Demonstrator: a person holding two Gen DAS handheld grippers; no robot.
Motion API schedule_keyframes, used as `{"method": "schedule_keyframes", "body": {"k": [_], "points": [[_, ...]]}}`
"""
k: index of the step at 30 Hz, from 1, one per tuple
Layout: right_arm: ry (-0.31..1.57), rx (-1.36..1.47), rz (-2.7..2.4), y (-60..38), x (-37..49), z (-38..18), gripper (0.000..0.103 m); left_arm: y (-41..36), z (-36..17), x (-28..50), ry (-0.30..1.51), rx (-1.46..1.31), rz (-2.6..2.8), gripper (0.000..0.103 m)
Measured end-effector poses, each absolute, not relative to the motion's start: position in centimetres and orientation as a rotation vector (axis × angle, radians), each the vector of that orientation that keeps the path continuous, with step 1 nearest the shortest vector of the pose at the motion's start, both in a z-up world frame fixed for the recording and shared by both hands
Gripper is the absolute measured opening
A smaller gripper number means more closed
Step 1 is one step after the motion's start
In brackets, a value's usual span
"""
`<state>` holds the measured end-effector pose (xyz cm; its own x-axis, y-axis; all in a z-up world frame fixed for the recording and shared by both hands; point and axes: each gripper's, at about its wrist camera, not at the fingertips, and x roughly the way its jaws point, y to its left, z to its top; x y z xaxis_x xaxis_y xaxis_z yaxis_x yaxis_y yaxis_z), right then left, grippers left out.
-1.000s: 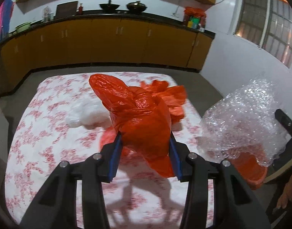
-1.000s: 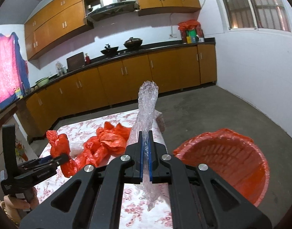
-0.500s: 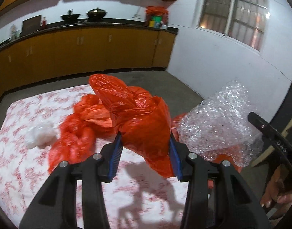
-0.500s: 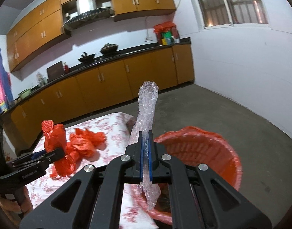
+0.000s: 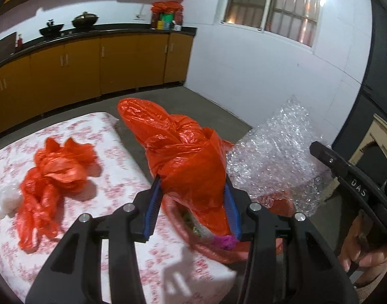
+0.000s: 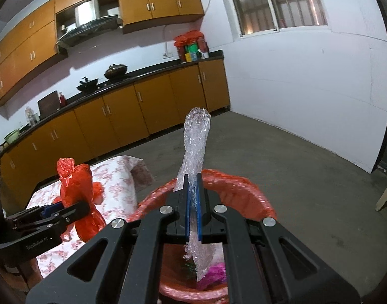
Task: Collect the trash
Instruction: 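Carry the orange bag and clear roll over the basket and open both grippers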
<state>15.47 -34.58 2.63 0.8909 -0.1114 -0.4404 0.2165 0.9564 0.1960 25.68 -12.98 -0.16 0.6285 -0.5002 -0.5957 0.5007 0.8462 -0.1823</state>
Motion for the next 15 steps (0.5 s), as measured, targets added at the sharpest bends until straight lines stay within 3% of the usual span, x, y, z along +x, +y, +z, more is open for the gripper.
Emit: {"method": "schedule_keyframes", "body": {"k": [15], "points": [[0.466, 0.276, -0.224, -37.3, 16.3, 1.3, 0.004, -19.4, -3.1, 26.8, 0.741, 0.076, -0.690, 0.046]]}}
